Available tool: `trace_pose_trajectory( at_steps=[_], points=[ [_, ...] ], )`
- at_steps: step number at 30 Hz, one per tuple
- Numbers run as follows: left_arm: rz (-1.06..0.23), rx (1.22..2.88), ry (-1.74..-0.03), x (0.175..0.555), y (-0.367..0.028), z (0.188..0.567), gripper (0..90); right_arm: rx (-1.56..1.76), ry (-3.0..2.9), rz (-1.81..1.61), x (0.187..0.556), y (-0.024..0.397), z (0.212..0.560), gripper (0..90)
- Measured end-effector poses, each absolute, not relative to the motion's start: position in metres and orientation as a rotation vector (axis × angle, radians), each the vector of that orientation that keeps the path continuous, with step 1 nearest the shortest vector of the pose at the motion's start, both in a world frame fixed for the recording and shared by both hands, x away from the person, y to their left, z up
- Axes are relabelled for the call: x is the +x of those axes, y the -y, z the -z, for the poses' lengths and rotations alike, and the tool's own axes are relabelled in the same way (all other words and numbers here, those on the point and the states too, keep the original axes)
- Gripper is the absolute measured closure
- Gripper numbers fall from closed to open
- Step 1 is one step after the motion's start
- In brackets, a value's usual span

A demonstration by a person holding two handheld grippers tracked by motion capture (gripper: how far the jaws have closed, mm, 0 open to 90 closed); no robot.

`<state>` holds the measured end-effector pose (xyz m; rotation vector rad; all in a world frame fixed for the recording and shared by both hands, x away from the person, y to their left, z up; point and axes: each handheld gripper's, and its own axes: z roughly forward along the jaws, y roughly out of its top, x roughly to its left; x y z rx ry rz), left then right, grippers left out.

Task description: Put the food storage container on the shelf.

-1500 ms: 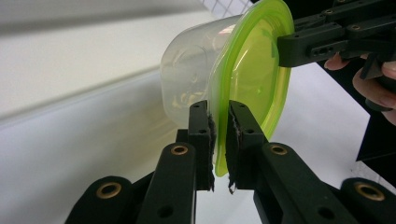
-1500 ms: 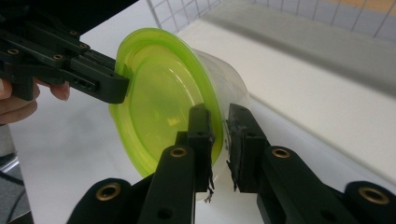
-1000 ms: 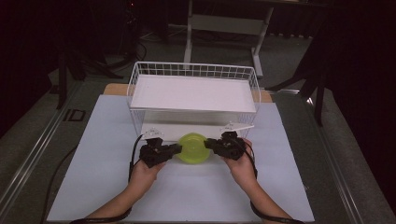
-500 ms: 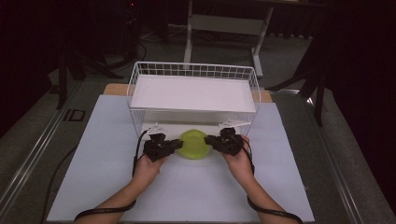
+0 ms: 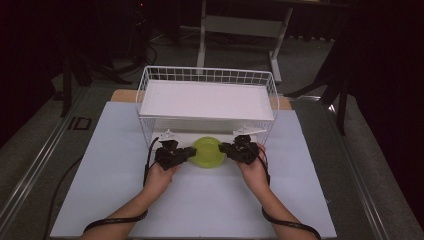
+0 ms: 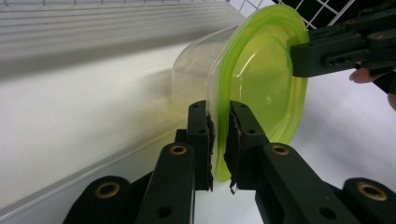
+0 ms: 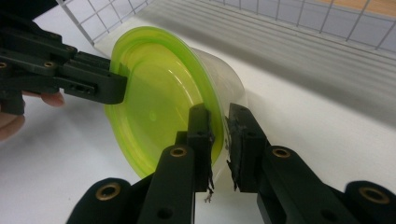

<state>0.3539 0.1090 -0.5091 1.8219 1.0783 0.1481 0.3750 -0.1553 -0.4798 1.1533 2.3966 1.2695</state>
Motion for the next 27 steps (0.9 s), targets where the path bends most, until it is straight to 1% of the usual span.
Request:
trace_pose_trajectory(
  at_steps=[8, 13, 15, 17, 18, 20, 21, 25, 27],
  points=[
    [-0.188, 1.801, -1.067, 0.358, -0.107, 0.508, 78.6, 1.178, -2.352, -1.293, 0.382, 0.155, 0.479, 78.6],
    [-0.261, 1.793, -1.048, 0.360, -0.105, 0.507, 74.8, 1.162, -2.313, -1.262, 0.385, 0.152, 0.477, 77.0],
    [-0.291, 1.786, -1.046, 0.361, -0.105, 0.507, 73.0, 1.143, -2.295, -1.240, 0.385, 0.150, 0.478, 75.5],
    [-0.290, 1.772, -1.049, 0.363, -0.105, 0.507, 71.7, 1.144, -2.288, -1.232, 0.386, 0.149, 0.478, 73.8],
    [-0.288, 1.768, -1.055, 0.365, -0.105, 0.507, 69.6, 1.147, -2.283, -1.231, 0.388, 0.150, 0.478, 73.1],
    [-0.293, 1.763, -1.054, 0.368, -0.105, 0.507, 67.9, 1.148, -2.262, -1.219, 0.390, 0.149, 0.479, 69.9],
    [-0.293, 1.758, -1.056, 0.369, -0.104, 0.508, 65.7, 1.136, -2.247, -1.211, 0.391, 0.149, 0.480, 69.6],
    [-0.304, 1.754, -1.064, 0.373, -0.104, 0.507, 61.6, 1.094, -2.209, -1.182, 0.390, 0.145, 0.482, 67.5],
    [-0.315, 1.751, -1.073, 0.376, -0.104, 0.507, 59.5, 1.065, -2.185, -1.153, 0.389, 0.142, 0.484, 63.9]
  ],
)
